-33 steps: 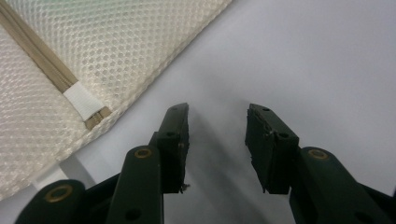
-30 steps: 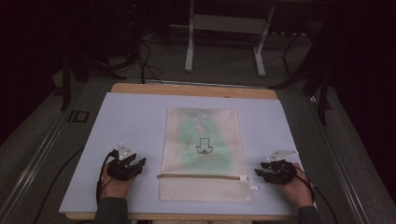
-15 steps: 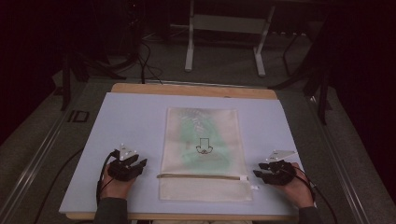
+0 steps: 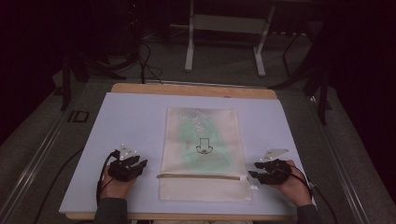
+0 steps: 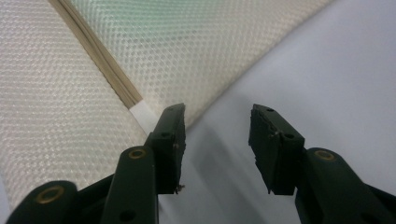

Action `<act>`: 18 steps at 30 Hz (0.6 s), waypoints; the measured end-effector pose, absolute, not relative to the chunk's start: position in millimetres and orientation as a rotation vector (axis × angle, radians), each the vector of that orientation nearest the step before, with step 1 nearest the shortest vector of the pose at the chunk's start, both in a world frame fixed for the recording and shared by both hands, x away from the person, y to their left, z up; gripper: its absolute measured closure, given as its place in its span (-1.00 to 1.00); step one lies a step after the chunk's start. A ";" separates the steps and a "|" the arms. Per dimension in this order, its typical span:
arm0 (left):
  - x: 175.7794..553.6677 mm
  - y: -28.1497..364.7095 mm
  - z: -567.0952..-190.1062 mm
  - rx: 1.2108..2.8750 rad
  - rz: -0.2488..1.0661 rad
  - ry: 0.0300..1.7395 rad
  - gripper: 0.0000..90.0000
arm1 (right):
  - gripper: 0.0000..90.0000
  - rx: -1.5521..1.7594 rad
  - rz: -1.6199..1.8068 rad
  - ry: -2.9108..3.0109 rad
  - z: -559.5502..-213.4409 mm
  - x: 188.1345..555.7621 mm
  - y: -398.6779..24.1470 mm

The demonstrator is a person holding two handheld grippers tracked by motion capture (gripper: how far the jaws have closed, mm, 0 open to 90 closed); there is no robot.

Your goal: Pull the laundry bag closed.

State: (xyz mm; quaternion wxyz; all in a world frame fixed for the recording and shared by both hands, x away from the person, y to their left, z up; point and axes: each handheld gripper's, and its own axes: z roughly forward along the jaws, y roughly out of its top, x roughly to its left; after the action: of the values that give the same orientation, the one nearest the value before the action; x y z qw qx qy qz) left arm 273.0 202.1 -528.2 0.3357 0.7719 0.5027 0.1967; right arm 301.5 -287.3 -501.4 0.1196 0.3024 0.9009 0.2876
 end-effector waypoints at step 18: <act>272.9 203.2 -528.9 2.015 0.506 1.321 0.35 | 0.27 0.785 0.870 2.654 -488.6 298.5 -261.8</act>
State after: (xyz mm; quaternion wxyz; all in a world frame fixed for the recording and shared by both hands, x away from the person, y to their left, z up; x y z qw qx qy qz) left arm 272.9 203.2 -528.9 0.3333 0.7716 0.5060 0.1937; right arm 298.5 -261.8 -488.6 0.1200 0.2687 0.9082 0.2977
